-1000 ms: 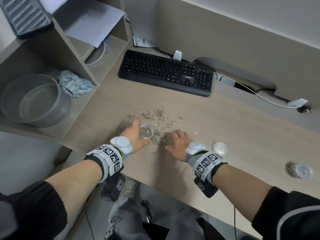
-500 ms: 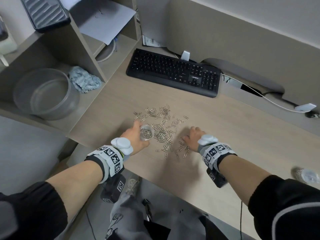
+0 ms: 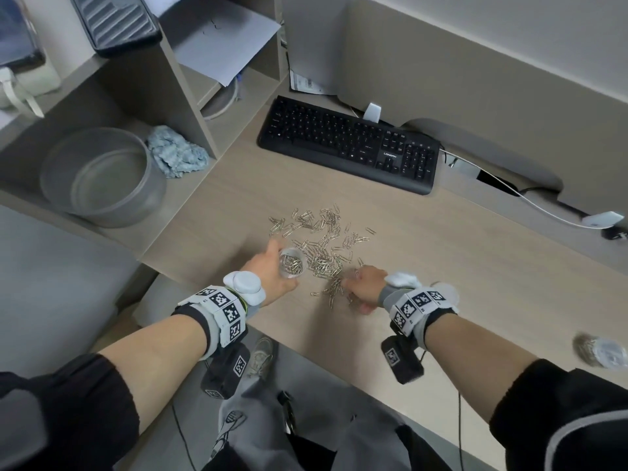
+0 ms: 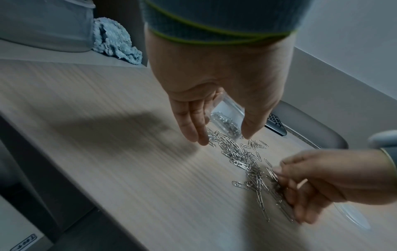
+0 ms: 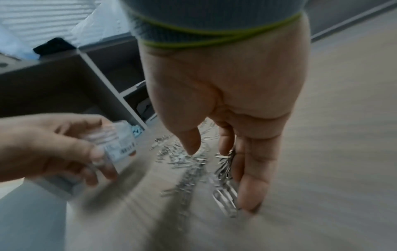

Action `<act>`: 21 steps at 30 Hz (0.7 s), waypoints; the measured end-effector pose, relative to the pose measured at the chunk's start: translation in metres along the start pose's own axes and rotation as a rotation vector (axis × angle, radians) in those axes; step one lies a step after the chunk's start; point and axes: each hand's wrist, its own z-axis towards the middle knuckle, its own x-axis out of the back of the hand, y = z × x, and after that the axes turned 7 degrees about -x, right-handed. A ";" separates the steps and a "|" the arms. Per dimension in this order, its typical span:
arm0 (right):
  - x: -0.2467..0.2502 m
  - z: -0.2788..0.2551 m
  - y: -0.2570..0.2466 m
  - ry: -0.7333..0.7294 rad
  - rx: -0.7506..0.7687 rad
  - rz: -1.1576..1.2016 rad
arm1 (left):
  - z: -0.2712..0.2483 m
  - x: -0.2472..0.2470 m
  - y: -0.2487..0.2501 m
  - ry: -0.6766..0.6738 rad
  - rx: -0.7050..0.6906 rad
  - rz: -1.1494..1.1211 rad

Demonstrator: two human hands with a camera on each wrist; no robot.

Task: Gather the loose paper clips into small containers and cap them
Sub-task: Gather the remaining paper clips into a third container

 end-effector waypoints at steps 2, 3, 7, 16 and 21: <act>-0.007 0.005 -0.021 -0.023 0.020 0.103 | -0.002 0.000 -0.001 -0.007 0.013 0.013; -0.008 0.006 -0.029 -0.006 0.039 0.094 | -0.002 -0.001 -0.002 -0.007 0.015 0.016; 0.009 -0.001 -0.035 0.223 0.201 -0.220 | -0.004 -0.001 -0.007 -0.007 0.004 0.014; -0.015 0.004 -0.028 0.204 0.394 -0.807 | -0.007 0.005 -0.026 0.020 0.046 -0.042; -0.004 0.027 -0.049 0.206 0.448 -0.700 | -0.008 0.005 -0.034 0.018 0.065 -0.047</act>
